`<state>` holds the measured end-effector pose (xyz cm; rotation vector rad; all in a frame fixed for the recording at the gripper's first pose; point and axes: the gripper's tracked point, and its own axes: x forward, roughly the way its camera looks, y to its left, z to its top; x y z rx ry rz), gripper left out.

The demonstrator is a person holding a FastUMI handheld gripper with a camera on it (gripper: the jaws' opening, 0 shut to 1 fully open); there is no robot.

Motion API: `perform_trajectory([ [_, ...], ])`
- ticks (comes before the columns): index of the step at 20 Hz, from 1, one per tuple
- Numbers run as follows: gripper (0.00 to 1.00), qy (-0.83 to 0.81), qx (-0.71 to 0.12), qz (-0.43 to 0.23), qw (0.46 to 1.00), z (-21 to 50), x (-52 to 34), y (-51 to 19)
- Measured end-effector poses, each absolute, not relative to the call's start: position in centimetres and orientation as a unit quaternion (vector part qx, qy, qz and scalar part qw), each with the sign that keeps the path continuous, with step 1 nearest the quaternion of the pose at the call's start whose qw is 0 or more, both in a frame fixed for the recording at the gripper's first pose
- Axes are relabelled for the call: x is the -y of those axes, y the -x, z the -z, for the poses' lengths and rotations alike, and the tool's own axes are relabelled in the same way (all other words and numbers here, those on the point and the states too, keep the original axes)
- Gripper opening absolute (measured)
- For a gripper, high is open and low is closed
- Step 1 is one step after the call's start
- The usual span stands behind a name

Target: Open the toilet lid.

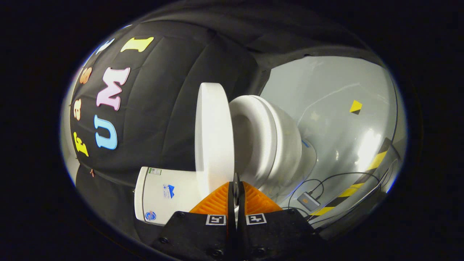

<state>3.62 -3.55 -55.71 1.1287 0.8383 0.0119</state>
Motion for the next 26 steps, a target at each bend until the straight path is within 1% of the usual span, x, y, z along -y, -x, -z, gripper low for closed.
perform_trajectory([
  [3,0.05,-0.469,-0.385,0.002,0.795,53.2,3.0,-4.0],
  [9,0.06,-0.445,-0.361,0.011,0.82,47.5,0.7,-4.5],
  [12,0.06,-0.403,-0.355,0.027,0.843,45.5,-0.7,-4.7],
  [14,0.06,-0.384,-0.348,0.017,0.855,44.1,-1.8,-4.8],
  [21,0.06,-0.376,-0.335,-0.002,0.864,40.2,-5.1,-5.0],
  [26,0.06,-0.312,-0.316,-0.014,0.896,37.0,-8.6,-4.8],
])
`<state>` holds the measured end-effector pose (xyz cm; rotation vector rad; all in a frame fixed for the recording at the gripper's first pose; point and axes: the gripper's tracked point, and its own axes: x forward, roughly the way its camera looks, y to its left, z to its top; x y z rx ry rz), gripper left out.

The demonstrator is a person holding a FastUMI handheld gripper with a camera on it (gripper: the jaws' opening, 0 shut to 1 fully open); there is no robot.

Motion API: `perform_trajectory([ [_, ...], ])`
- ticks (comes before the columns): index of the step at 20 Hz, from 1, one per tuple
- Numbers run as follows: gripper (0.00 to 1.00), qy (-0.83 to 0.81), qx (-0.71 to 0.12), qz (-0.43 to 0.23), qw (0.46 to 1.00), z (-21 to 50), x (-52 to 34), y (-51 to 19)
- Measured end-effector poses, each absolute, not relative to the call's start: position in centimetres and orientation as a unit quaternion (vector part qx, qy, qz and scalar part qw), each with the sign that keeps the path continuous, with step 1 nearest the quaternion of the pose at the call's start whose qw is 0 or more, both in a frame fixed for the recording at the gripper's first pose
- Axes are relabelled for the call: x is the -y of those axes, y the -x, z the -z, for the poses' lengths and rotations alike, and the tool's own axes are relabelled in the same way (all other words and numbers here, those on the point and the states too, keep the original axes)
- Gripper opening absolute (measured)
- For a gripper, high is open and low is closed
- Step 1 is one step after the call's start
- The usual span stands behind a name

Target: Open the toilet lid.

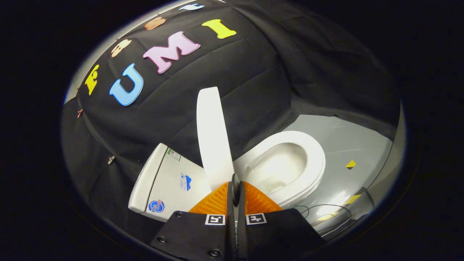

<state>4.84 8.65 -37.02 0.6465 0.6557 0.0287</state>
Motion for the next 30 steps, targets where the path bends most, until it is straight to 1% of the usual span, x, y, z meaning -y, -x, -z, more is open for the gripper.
perform_trajectory([
  [2,0.08,-0.295,-0.308,-0.019,0.904,35.9,-10.5,-4.9],
  [11,0.08,-0.127,-0.258,-0.03,0.957,32.5,-19.1,-4.2],
  [14,0.08,-0.085,-0.241,-0.015,0.967,32.5,-21.1,-4.1],
  [19,0.08,-0.031,-0.216,-0.017,0.976,32.1,-24.3,-4.0],
  [21,0.08,-0.023,-0.21,-0.012,0.977,32.1,-24.8,-4.0],
  [30,0.08,0.003,-0.2,-0.032,0.979,32.6,-27.9,-2.9],
])
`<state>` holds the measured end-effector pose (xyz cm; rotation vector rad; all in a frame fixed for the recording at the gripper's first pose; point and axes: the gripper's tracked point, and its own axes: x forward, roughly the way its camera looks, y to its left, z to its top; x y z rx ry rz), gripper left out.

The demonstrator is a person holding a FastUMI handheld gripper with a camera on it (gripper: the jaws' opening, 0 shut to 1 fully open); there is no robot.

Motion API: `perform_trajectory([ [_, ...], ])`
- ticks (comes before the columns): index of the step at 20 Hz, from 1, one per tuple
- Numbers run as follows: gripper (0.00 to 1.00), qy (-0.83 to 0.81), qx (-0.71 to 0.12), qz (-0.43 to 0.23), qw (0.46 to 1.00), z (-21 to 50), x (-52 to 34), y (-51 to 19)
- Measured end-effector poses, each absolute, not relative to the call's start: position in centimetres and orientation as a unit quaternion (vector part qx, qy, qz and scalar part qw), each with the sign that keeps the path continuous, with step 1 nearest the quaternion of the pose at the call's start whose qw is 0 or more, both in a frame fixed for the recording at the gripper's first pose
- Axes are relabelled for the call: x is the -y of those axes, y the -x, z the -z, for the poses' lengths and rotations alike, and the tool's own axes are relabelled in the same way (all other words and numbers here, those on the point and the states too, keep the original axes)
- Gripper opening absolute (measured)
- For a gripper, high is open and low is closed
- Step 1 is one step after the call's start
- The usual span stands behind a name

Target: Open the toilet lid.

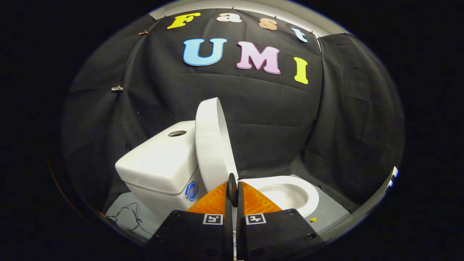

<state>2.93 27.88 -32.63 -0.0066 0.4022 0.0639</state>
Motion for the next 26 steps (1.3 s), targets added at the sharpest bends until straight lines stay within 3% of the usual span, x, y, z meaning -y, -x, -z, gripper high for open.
perform_trajectory([
  [17,0.12,0.02,-0.185,-0.027,0.982,32.8,-28.6,-2.8],
  [20,0.39,0.011,-0.183,-0.022,0.983,32.7,-28.0,-3.1],
  [25,0.73,0.025,-0.178,-0.038,0.983,32.0,-28.0,-3.2],
  [26,0.86,0.035,-0.178,-0.039,0.983,32.0,-28.0,-3.3],
])
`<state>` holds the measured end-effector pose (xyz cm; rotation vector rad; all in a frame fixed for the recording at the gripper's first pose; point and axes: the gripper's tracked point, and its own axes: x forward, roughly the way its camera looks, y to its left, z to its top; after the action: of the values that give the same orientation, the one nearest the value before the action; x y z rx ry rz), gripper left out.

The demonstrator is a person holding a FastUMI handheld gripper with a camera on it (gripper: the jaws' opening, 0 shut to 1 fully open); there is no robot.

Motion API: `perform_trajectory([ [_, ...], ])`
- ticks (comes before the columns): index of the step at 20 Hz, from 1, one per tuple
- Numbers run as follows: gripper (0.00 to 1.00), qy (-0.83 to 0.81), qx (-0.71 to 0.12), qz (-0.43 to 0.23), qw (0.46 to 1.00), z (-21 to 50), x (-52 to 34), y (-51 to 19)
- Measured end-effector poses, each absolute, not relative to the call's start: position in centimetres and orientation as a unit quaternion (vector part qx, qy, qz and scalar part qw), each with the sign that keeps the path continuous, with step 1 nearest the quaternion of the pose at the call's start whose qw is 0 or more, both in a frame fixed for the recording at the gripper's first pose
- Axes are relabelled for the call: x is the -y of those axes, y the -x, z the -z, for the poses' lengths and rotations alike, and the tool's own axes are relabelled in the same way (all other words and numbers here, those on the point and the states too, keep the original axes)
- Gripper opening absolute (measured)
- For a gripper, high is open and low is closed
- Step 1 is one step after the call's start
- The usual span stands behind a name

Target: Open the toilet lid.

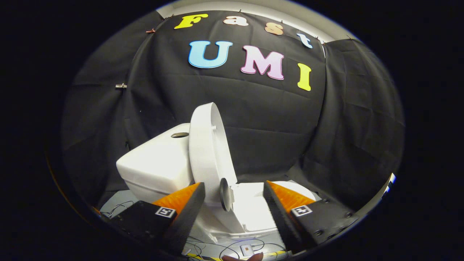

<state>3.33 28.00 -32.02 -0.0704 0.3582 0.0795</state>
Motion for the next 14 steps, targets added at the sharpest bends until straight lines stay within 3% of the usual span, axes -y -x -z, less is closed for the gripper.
perform_trajectory([
  [1,0.98,0.04,-0.174,-0.045,0.983,31.5,-28.1,-3.3],
  [14,0.99,0.015,-0.126,-0.075,0.989,23.1,-26.6,-2.9],
])
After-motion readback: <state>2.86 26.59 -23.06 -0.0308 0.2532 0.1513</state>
